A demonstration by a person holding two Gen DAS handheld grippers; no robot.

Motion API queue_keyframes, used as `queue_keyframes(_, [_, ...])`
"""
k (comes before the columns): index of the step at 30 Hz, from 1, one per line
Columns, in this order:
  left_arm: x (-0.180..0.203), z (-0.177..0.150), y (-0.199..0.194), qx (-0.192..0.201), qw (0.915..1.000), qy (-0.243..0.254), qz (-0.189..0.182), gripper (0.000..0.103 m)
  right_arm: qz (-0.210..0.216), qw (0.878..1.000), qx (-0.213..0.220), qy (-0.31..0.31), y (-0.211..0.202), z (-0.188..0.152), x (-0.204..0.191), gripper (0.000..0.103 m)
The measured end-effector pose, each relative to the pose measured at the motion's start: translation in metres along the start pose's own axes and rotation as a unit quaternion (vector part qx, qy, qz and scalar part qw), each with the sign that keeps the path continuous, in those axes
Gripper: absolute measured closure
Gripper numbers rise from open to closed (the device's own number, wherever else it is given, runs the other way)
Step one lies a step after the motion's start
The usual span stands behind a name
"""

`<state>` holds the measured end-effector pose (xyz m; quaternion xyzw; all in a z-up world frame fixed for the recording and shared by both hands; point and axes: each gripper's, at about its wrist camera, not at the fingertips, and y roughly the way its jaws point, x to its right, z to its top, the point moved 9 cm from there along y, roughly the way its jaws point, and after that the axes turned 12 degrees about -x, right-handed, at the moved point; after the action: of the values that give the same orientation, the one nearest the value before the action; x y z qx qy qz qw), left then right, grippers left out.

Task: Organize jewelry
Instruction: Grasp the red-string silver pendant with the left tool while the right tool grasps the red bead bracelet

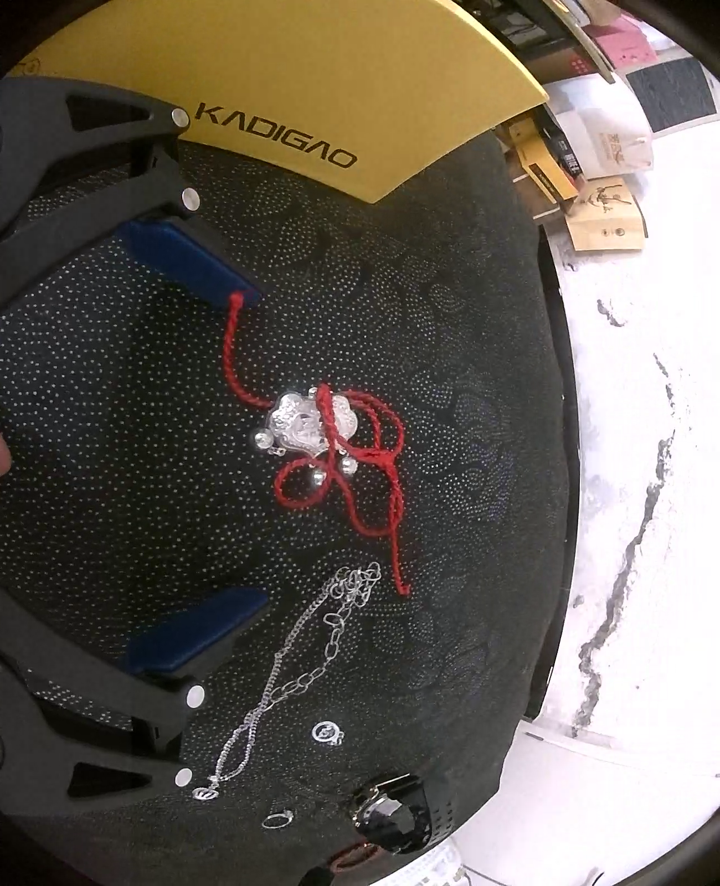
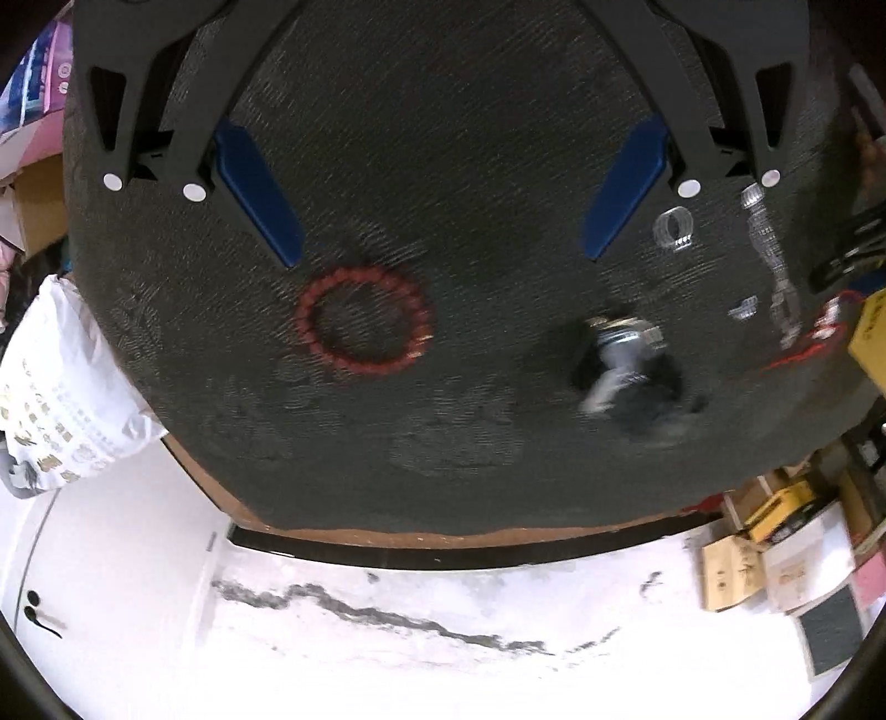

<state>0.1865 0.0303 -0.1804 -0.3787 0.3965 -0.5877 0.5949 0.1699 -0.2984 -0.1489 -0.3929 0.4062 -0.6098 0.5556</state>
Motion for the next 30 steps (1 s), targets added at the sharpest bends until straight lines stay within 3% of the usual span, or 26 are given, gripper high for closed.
queue_keyframes(4, [-0.001, 0.003, 0.001, -0.001, 1.0000, -0.001, 0.000, 0.005, -0.005, 1.000, -0.019, 0.016, 0.023, 0.007, 0.017, 0.005])
queue_keyframes(5, [-0.001, 0.003, 0.001, -0.001, 1.0000, -0.002, -0.001, 0.005, 0.011, 1.000, -0.016, 0.023, 0.027, 0.011, 0.020, 0.005])
queue_keyframes(20, [-0.003, 0.013, 0.006, 0.000, 1.0000, 0.004, -0.001, 0.006, 0.013, 1.000, -0.023, 0.015, 0.036, 0.031, 0.027, 0.005])
queue_keyframes(25, [-0.001, 0.009, 0.001, 0.011, 0.9999, 0.006, 0.001, 0.022, 0.015, 1.000, -0.025, 0.010, 0.036, 0.032, 0.027, 0.005])
queue_keyframes(27, [0.003, 0.008, -0.003, 0.017, 0.9998, 0.013, 0.002, 0.037, 0.015, 1.000, -0.026, 0.010, 0.036, 0.032, 0.028, 0.005])
queue_keyframes(30, [0.009, 0.007, -0.006, 0.022, 0.9994, 0.026, -0.004, 0.049, 0.015, 1.000, -0.026, 0.008, 0.036, 0.030, 0.028, 0.005])
